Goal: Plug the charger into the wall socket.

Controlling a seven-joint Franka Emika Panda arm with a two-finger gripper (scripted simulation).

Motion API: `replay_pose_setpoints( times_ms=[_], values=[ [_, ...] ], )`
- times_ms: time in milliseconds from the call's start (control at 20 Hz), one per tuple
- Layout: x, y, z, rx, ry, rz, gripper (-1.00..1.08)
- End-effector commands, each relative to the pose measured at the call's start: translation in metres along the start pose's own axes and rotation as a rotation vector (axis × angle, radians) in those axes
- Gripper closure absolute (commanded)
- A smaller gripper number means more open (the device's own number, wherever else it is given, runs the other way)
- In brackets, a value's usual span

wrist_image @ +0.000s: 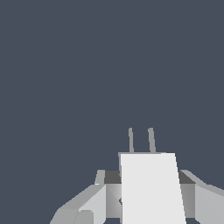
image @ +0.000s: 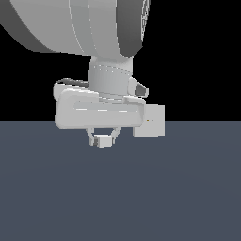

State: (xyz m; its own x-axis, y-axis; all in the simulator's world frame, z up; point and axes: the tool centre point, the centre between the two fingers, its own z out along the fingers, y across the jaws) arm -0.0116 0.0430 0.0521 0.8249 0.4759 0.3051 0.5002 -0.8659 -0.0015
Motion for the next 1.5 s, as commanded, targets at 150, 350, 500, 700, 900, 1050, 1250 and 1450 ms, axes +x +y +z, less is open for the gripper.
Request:
replay_pose_setpoints(
  times_ms=[150, 350, 500, 700, 900, 1050, 1250, 1450],
  values=[
    [-0.012, 0.084, -0.035, -0.066, 0.002, 0.208, 1.08],
    [-0.025, 0.121, -0.052, -0.098, 0.001, 0.304, 1.08],
    [-0.031, 0.135, -0.059, -0.110, 0.000, 0.343, 1.08],
    [-0.033, 0.140, -0.062, -0.115, -0.001, 0.355, 1.08],
    [-0.033, 0.140, -0.061, -0.115, -0.001, 0.355, 1.08],
    [-0.030, 0.141, -0.060, -0.115, -0.001, 0.354, 1.08],
    [-0.022, 0.144, -0.058, -0.115, -0.001, 0.354, 1.08],
    [-0.008, 0.150, -0.053, -0.116, -0.002, 0.354, 1.08]
  ],
)
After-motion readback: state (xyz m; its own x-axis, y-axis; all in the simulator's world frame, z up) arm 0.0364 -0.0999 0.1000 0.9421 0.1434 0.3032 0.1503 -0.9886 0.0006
